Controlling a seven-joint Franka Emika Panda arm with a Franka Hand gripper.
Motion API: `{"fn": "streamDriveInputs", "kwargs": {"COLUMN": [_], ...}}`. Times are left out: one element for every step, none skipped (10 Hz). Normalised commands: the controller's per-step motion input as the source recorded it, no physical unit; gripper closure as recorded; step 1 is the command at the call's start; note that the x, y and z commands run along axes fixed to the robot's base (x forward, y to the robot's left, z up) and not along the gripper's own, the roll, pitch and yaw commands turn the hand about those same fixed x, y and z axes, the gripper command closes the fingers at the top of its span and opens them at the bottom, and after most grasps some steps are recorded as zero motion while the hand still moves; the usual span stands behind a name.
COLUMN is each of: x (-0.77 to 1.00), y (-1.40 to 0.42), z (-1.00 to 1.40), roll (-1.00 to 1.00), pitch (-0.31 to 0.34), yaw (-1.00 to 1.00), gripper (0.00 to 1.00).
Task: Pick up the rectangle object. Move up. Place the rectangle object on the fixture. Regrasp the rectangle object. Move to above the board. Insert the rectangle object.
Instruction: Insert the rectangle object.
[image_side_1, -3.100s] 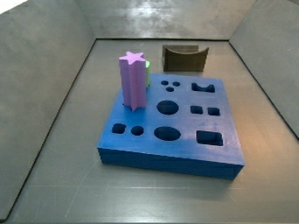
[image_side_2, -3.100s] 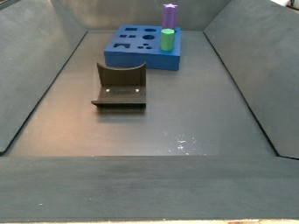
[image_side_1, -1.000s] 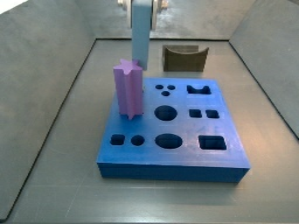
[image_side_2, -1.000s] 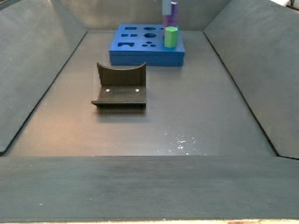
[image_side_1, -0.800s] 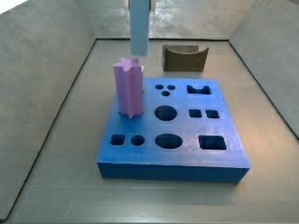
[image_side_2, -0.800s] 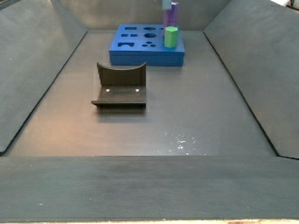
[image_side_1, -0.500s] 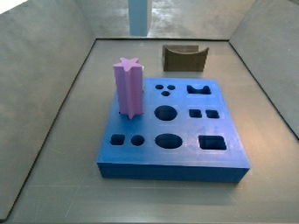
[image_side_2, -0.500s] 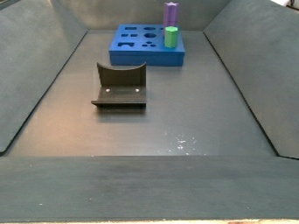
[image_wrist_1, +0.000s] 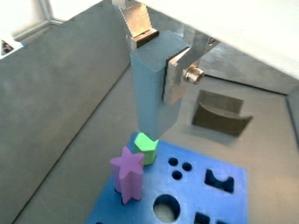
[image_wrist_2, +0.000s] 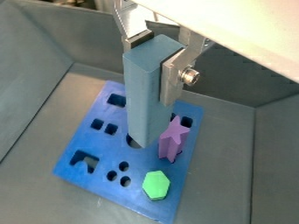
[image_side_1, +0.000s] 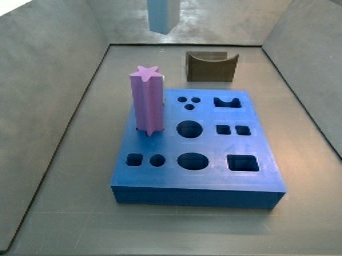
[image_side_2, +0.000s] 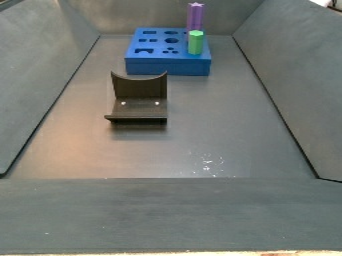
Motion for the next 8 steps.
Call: {"fn": "streamDriveInputs", "kwargs": {"x": [0.00,0.00,0.00,0.00,0.00,-0.01,-0.13,-0.12], "y": [-0.01,-0.48,-0.66,-0.73,-0.76,-0.77,-0.75,-0.36], "z": [-0.08,-0.37,-0.47,-0.41,-0.36,-0.31,-0.32,-0.34], "roll": [-0.01,-0.24,-0.50,-0.54,-0.55,-0.56,-0.40,-0.38], "pitch": [0.000,-0.083,-0.191,-0.266,-0.306,-0.357,-0.574,-0.729], "yaw": [0.00,0.00,-0.01,-0.03,-0.03,-0.07,-0.27,-0.64], "gripper": [1.00,1.00,1.00,1.00,1.00,1.00,1.00,1.00]}}
